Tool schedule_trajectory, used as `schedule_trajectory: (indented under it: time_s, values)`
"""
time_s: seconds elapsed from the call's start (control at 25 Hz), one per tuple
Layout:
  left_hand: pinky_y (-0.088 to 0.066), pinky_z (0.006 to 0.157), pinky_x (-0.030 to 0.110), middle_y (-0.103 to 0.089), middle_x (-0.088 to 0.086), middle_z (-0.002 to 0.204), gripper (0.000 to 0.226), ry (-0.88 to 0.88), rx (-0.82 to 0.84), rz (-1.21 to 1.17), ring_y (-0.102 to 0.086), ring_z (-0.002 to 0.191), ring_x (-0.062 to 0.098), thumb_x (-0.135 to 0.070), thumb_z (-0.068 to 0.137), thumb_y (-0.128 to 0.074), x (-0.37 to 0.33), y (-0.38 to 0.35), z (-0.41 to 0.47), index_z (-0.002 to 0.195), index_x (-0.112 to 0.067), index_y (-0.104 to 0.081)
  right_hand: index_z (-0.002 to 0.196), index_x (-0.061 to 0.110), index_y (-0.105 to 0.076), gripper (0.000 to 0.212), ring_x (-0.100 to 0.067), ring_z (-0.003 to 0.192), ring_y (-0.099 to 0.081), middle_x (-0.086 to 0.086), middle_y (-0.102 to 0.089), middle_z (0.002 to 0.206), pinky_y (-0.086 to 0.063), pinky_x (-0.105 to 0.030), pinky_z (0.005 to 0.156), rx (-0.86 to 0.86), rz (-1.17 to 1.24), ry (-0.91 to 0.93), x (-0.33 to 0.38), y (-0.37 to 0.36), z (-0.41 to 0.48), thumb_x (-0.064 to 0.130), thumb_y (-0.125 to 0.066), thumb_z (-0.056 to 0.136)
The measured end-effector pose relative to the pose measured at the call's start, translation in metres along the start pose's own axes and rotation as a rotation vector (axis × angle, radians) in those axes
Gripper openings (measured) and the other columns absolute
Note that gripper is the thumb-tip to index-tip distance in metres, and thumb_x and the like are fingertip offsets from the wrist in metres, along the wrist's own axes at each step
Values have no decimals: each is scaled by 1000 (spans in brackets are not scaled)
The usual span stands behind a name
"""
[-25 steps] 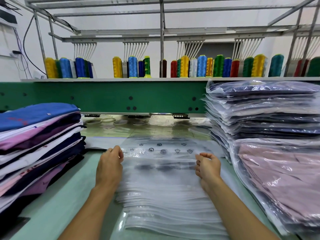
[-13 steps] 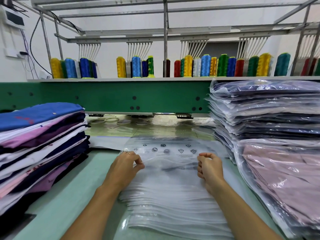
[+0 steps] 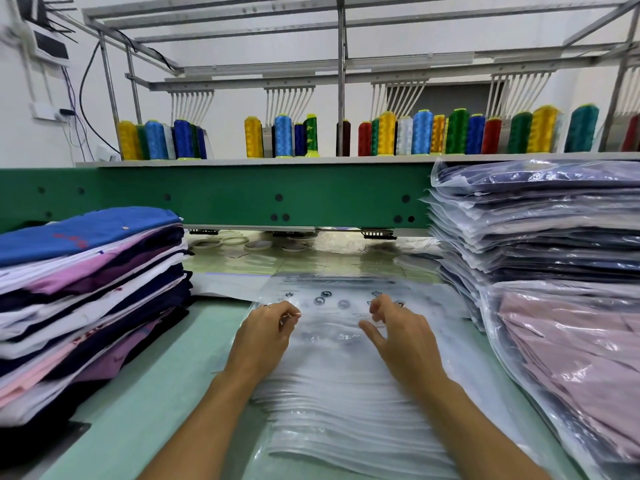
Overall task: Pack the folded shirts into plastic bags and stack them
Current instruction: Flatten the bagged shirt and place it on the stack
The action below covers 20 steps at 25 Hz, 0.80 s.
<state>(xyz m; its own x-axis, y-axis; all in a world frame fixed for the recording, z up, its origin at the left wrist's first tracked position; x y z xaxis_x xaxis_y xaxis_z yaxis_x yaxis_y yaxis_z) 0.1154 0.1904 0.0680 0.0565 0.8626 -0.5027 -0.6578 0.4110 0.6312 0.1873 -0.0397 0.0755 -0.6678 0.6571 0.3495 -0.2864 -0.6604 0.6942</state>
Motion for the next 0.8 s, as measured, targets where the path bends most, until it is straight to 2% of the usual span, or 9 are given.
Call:
schedule_trajectory:
  time_s: [0.08,0.16,0.2,0.28,0.4,0.48,0.56,0.68,0.8]
  values:
    - [-53,72,40,-67,-11,80,14,36,-21,-20,-62,78,16,-18,95,-67,2,4,0,96,-30,-61,103,27,-57,12,-16,78,-64,11,-69,90,-49,-37,79,-55,-22,129,14,4,1,25,-66,96]
    - [-52,66,40,-62,-11,74,22,6,-57,12,-57,71,15,-13,93,-68,-1,9,2,89,-29,-53,100,29,-63,23,-17,76,-62,12,-69,92,-45,-36,79,-70,-77,200,19,3,1,8,-66,92]
    - [-51,64,40,-60,-12,71,24,-24,-66,33,-55,69,14,-10,92,-68,-3,9,2,85,-28,-53,99,29,-68,30,-17,81,-63,12,-70,98,-42,-34,78,-60,-102,206,19,1,2,0,-65,89]
    - [-51,67,35,-60,-18,74,23,-79,-48,76,-56,74,9,-7,92,-67,-6,6,2,84,-29,-63,102,30,-74,40,-19,103,-62,12,-69,115,-39,-34,82,-14,-159,164,12,-6,4,-5,-60,87]
    - [-48,76,28,-61,-24,93,26,-83,86,176,-55,98,7,-13,94,-68,-3,-9,0,103,-38,-72,126,33,-68,54,-17,130,-46,12,-58,140,-40,-36,97,72,-236,50,-4,-18,5,-2,-51,88]
    - [-47,88,28,-62,-22,116,37,-85,191,232,-51,113,9,-20,91,-72,1,-19,-2,121,-40,-66,140,34,-56,66,-17,136,-38,13,-50,149,-37,-33,101,98,-266,-3,-12,-22,3,-3,-48,86]
    - [-43,99,29,-56,-20,137,55,-97,243,273,-45,124,12,-20,88,-73,3,-25,-3,137,-39,-56,151,32,-42,78,-19,139,-32,12,-42,155,-38,-32,102,118,-267,-22,-16,-25,1,-8,-46,84]
    - [-44,99,29,-43,-19,153,73,-106,125,336,-42,126,16,-8,88,-68,-3,-12,1,151,-32,-42,159,23,-24,91,-23,132,-35,7,-34,159,-42,-32,101,98,-266,-30,-17,-22,2,-13,-48,79]
    - [-51,86,32,-43,-18,154,81,-139,-90,346,-48,117,20,11,80,-58,-19,10,1,152,-24,-44,157,15,-30,90,-24,120,-45,3,-37,158,-47,-32,89,-57,-273,-35,-8,-4,3,-15,-50,74]
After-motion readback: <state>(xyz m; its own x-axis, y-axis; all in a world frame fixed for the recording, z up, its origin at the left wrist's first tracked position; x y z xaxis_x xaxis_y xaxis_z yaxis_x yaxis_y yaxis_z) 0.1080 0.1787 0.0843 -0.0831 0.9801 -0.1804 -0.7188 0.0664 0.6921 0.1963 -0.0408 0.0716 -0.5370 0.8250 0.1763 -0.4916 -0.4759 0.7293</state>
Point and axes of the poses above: each hand's wrist, its own z-axis towards the middle knuckle, its own y-axis out of the back of the hand, x = y × z, the point moved 9 cm from there along z, towards the middle knuckle
